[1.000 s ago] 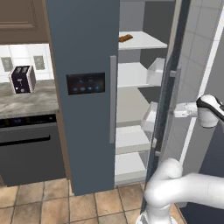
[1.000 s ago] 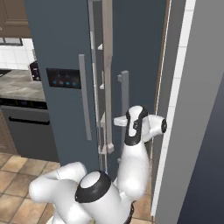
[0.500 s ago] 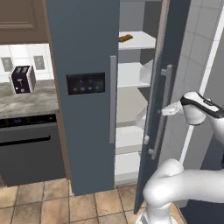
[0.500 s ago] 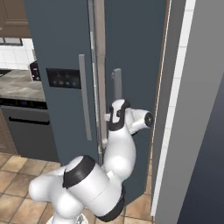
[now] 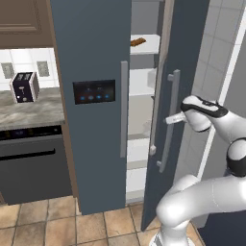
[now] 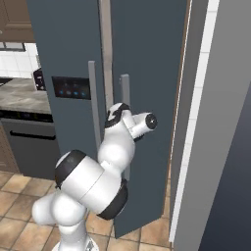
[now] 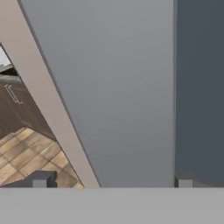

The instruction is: There's a chicken drumstick in the fridge that needs to be moved to the freezer for freezing. Pick up the chicken drumstick from the fridge, place it on any shelf in the freezer, and close the fridge and freezer doors when done.

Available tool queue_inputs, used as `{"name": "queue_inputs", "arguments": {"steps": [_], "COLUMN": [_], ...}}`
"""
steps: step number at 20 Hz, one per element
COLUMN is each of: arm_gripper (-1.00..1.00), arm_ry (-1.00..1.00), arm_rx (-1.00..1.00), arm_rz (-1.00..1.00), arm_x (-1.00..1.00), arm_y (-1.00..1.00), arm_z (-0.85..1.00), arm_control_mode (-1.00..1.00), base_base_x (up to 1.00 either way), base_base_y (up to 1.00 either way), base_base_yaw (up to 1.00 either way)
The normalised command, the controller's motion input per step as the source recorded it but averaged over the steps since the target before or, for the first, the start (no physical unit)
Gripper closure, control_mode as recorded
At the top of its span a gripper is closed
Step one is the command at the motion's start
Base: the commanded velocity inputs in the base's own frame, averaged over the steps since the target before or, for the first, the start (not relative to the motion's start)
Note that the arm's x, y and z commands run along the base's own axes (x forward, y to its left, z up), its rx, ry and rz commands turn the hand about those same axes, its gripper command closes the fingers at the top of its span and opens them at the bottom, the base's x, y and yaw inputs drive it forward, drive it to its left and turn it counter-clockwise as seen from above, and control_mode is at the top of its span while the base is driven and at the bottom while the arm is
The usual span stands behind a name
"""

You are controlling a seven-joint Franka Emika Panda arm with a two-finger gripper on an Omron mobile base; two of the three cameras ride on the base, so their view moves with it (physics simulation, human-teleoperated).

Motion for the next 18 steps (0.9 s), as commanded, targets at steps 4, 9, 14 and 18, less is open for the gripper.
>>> {"name": "queue_inputs", "arguments": {"steps": [4, 9, 14, 18], "arm_gripper": [-1.00, -1.00, -1.00, -1.00], "arm_ry": [0.06, 0.06, 0.04, 0.00], "arm_rx": [-0.03, -0.06, -0.04, -0.03], "arm_rz": [-0.05, -0.07, -0.05, -0.01], "arm_x": [0.07, 0.09, 0.11, 0.14], "arm_y": [0.12, 0.23, 0.19, 0.22], "arm_z": [0.01, 0.01, 0.00, 0.00], "arm_control_mode": [-1.00, -1.00, -1.00, -1.00], "base_base_x": [0.00, 0.00, 0.00, 0.00], "base_base_y": [0.00, 0.00, 0.00, 0.00], "base_base_yaw": [0.00, 0.00, 0.00, 0.00]}}
